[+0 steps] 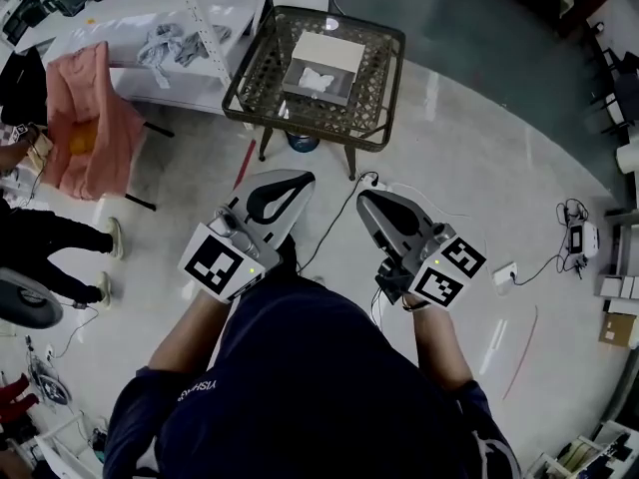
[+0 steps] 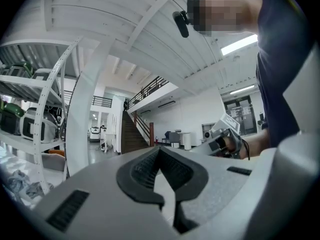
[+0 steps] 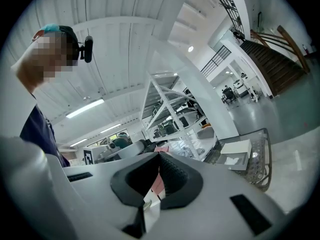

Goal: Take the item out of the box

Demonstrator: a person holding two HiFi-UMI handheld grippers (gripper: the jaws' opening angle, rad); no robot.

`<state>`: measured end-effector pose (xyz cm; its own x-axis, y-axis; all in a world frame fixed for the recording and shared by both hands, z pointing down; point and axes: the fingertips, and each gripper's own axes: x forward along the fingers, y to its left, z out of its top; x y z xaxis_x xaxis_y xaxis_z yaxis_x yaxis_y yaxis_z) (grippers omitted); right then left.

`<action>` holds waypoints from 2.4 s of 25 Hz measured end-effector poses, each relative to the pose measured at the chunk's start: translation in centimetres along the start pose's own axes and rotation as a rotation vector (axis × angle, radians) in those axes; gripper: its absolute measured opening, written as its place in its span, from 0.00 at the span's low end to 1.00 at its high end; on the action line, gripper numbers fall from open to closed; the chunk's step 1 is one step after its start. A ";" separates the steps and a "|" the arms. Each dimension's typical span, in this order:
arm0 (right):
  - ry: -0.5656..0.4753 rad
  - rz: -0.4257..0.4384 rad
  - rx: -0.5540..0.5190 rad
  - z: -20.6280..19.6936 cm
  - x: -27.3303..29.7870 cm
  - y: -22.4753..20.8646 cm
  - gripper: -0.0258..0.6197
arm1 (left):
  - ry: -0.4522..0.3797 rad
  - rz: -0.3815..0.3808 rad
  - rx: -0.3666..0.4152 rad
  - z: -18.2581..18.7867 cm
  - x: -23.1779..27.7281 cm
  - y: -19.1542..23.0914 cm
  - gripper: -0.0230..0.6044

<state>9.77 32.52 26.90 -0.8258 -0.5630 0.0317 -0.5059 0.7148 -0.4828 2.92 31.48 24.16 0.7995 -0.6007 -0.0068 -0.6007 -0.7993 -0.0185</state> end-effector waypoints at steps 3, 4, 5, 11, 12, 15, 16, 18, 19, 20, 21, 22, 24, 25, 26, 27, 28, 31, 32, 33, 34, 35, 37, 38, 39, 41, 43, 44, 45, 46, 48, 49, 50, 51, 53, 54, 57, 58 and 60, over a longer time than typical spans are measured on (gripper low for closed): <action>0.005 -0.016 0.006 0.4 0.9 -1.8 0.08 | -0.004 -0.013 -0.005 -0.4 1.4 1.6 0.05; 0.009 -0.021 0.010 0.6 1.6 -2.6 0.08 | -0.005 -0.017 -0.009 -0.7 2.0 2.5 0.05; 0.014 -0.026 0.014 0.7 2.7 -3.6 0.08 | -0.004 -0.021 -0.015 -1.1 2.6 3.9 0.05; 0.021 -0.048 0.040 1.6 6.9 -6.9 0.08 | 0.020 -0.035 -0.046 -2.8 4.7 9.0 0.05; 0.024 -0.049 0.042 1.8 7.5 -7.2 0.08 | 0.022 -0.040 -0.048 -2.8 5.0 9.6 0.05; 0.037 -0.064 0.058 2.7 12.0 -9.8 0.08 | 0.037 -0.053 -0.067 -3.8 6.4 14.6 0.05; 0.040 -0.072 0.065 3.1 13.6 -10.8 0.08 | 0.044 -0.058 -0.074 -4.1 6.9 16.6 0.05; 0.042 -0.089 0.075 3.9 16.3 -12.5 0.08 | 0.056 -0.071 -0.079 -4.6 7.9 19.8 0.05; 0.044 -0.096 0.079 4.3 17.5 -13.3 0.08 | 0.059 -0.079 -0.079 -4.8 8.4 21.0 0.05; 0.048 -0.104 0.083 4.5 18.7 -14.1 0.08 | 0.063 -0.087 -0.080 -5.1 8.8 22.2 0.05; 0.052 -0.110 0.089 4.7 19.8 -14.9 0.08 | 0.067 -0.095 -0.084 -5.3 9.2 23.4 0.05; 0.057 -0.116 0.094 5.0 21.0 -15.6 0.08 | 0.071 -0.104 -0.089 -5.6 9.6 24.6 0.05; 0.063 -0.127 0.105 5.5 23.3 -16.9 0.08 | 0.079 -0.119 -0.097 -6.0 10.5 27.0 0.05; 0.064 -0.132 0.109 5.7 24.3 -17.6 0.08 | 0.083 -0.126 -0.101 -6.2 10.9 28.2 0.05; 0.065 -0.139 0.113 6.0 25.3 -18.2 0.08 | 0.086 -0.132 -0.104 -6.4 11.2 29.4 0.05; 0.067 -0.148 0.118 6.1 26.3 -18.9 0.08 | 0.089 -0.138 -0.108 -6.6 11.6 30.6 0.05; 0.070 -0.158 0.122 6.3 27.0 -19.6 0.08 | 0.092 -0.144 -0.111 -6.8 11.9 31.7 0.05; 0.076 -0.193 0.135 6.4 28.6 -21.3 0.08 | 0.106 -0.158 -0.119 -7.8 12.7 34.2 0.05; 0.077 -0.203 0.140 6.4 28.8 -21.8 0.08 | 0.114 -0.162 -0.118 -8.3 12.9 34.8 0.05; 0.079 -0.211 0.146 6.4 29.1 -22.2 0.08 | 0.122 -0.166 -0.115 -8.7 13.2 35.3 0.05; 0.082 -0.218 0.151 6.4 29.2 -22.7 0.08 | 0.131 -0.169 -0.112 -9.2 13.6 35.8 0.05; 0.086 -0.223 0.155 6.5 29.4 -23.1 0.08 | 0.140 -0.171 -0.110 -9.6 13.9 36.2 0.05; 0.093 -0.229 0.167 6.7 29.6 -23.7 0.08 | 0.161 -0.177 -0.108 -10.3 14.5 36.7 0.05; 0.095 -0.231 0.175 6.7 29.7 -24.0 0.08 | 0.173 -0.181 -0.110 -10.7 14.8 36.8 0.05; 0.096 -0.234 0.182 6.7 29.8 -24.4 0.08 | 0.185 -0.184 -0.114 -11.1 15.1 37.0 0.05; 0.099 -0.237 0.192 6.7 30.2 -25.4 0.08 | 0.203 -0.190 -0.120 -11.9 15.7 37.5 0.05; 0.102 -0.236 0.200 6.7 30.6 -26.4 0.08 | 0.222 -0.195 -0.118 -12.8 16.4 38.0 0.05; 0.103 -0.234 0.205 6.7 30.8 -26.8 0.08 | 0.233 -0.197 -0.115 -13.2 16.8 38.2 0.05; 0.104 -0.232 0.210 6.8 30.9 -27.3 0.08 | 0.246 -0.200 -0.113 -13.7 17.2 38.3 0.05; 0.106 -0.229 0.215 6.9 30.9 -27.8 0.08 | 0.260 -0.202 -0.109 -14.1 17.7 38.5 0.05; 0.109 -0.222 0.228 7.0 30.9 -29.0 0.08 | 0.288 -0.207 -0.100 -15.2 18.7 38.8 0.05; 0.112 -0.219 0.235 7.0 30.9 -29.7 0.08 | 0.302 -0.208 -0.096 -15.8 19.3 38.9 0.05; 0.116 -0.215 0.241 7.0 30.8 -30.5 0.08 | 0.316 -0.208 -0.090 -16.6 19.9 39.1 0.05; 0.121 -0.213 0.248 6.9 30.6 -31.3 0.08 | 0.331 -0.208 -0.079 -17.4 20.6 39.2 0.05; 0.134 -0.209 0.263 6.7 30.2 -32.8 0.08 | 0.360 -0.211 -0.060 -19.0 21.8 39.3 0.05; 0.140 -0.207 0.271 6.6 30.0 -33.4 0.08 | 0.374 -0.214 -0.057 -19.8 22.2 39.2 0.05; 0.158 -0.196 0.294 6.1 29.5 -34.9 0.08 | 0.401 -0.220 -0.058 -21.8 23.3 39.2 0.05; 0.164 -0.192 0.303 5.9 29.4 -35.4 0.08 | 0.411 -0.220 -0.057 -22.6 23.7 39.3 0.05; 0.178 -0.184 0.319 5.2 29.2 -36.4 0.08 | 0.439 -0.223 -0.052 -24.3 24.5 39.4 0.05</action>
<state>5.41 -12.12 40.87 -0.7731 -0.5690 0.2803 -0.5696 0.4284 -0.7015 -1.31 -15.20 47.59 0.8371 -0.3574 0.4142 -0.4239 -0.9023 0.0782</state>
